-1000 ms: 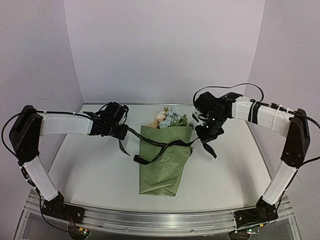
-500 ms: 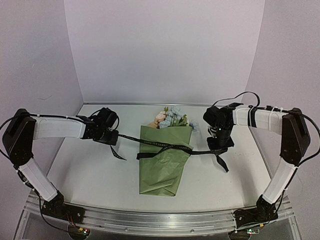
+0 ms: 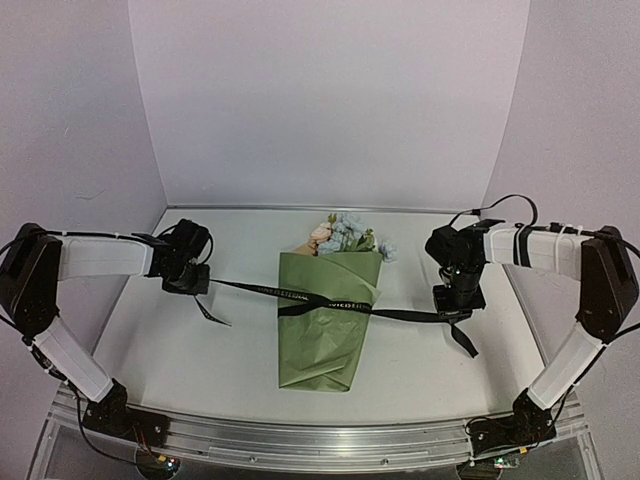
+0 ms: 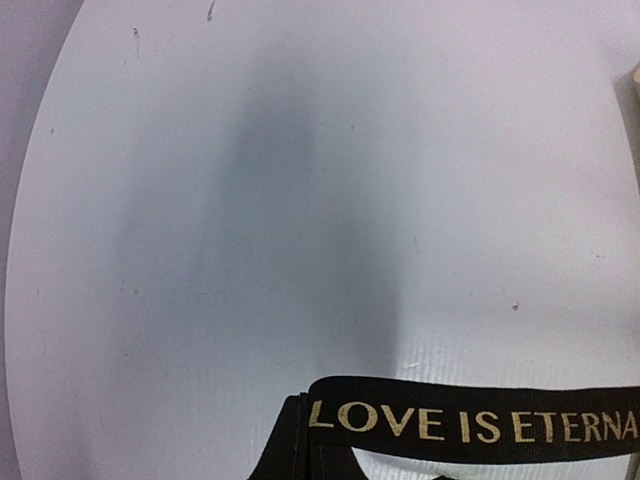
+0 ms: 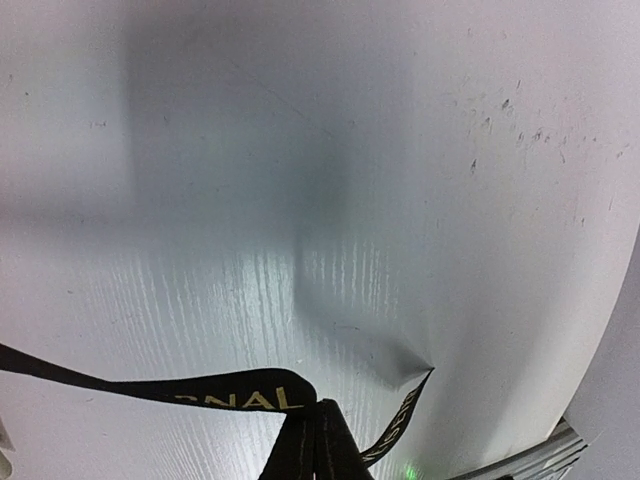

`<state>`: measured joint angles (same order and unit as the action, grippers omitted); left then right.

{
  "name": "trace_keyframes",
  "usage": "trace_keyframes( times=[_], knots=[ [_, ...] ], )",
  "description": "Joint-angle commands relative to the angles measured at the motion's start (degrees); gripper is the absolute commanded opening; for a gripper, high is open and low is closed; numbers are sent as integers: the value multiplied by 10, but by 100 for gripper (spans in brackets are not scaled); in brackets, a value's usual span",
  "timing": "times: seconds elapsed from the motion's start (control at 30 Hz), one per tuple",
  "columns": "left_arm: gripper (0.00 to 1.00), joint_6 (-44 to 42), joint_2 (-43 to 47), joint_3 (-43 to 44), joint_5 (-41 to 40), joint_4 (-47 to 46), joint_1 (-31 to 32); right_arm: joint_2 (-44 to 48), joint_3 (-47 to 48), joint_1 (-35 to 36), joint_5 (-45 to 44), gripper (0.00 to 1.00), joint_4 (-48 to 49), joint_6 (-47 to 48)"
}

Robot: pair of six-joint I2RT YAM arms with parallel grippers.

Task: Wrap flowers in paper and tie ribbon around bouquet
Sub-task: Cross the ribbon over the folded bouquet.

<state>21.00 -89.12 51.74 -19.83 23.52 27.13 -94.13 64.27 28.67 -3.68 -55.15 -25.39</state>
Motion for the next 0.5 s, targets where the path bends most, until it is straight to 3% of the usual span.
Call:
trace_keyframes(
  times=[0.0, 0.13, 0.47],
  knots=[
    [3, -22, 1, 45, -41, 27, -12, 14, -6, 0, 32, 0, 4, -9],
    [4, -34, -18, 69, -56, 36, -12, 5, -3, 1, 65, 0, 5, 1],
    [20, -32, -12, 14, 63, -15, -11, -38, 27, 1, 134, 0, -15, 32]
  ],
)
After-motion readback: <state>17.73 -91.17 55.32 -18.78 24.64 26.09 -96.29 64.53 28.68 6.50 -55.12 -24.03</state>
